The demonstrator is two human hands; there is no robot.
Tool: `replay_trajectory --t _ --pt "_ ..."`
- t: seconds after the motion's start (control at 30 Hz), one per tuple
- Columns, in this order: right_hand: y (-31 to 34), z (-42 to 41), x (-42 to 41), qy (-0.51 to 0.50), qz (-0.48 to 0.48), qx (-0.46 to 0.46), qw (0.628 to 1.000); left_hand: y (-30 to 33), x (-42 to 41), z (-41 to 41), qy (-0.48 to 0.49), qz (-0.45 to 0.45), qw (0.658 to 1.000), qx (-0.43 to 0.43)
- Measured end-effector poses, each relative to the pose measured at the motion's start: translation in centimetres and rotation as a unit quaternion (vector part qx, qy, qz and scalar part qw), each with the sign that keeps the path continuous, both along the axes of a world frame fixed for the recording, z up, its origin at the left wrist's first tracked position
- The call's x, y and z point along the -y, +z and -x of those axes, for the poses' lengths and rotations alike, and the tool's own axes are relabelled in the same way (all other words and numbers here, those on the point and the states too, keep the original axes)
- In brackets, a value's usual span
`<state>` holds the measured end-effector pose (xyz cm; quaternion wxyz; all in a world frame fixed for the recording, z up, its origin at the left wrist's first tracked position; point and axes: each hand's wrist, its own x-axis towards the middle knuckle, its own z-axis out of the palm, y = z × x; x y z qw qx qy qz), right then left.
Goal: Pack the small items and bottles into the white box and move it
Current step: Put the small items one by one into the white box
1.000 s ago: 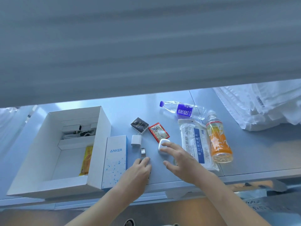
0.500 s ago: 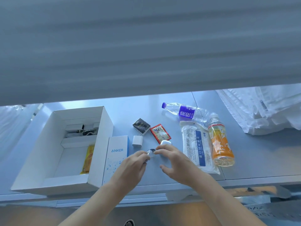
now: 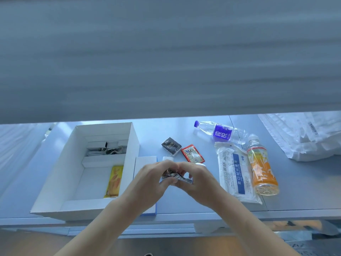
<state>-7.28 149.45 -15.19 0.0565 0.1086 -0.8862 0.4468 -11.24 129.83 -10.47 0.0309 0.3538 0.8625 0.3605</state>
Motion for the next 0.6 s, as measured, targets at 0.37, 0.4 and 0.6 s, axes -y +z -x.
replay_trajectory --t 0.37,0.4,0.6 --pt "1.3 1.0 3.0 -0.044 0.169 0.08 0.981 0.2 3.3 1.0 0.135 -0.086 0.985 0.067" --pt "1.6 1.2 3.3 -0.051 0.199 0.085 0.975 0.1 3.7 1.0 0.134 -0.075 0.984 0.092" --pt "3.5 2.6 5.0 -0.038 0.328 0.104 0.938 0.1 5.0 0.9 0.064 -0.078 0.969 0.226"
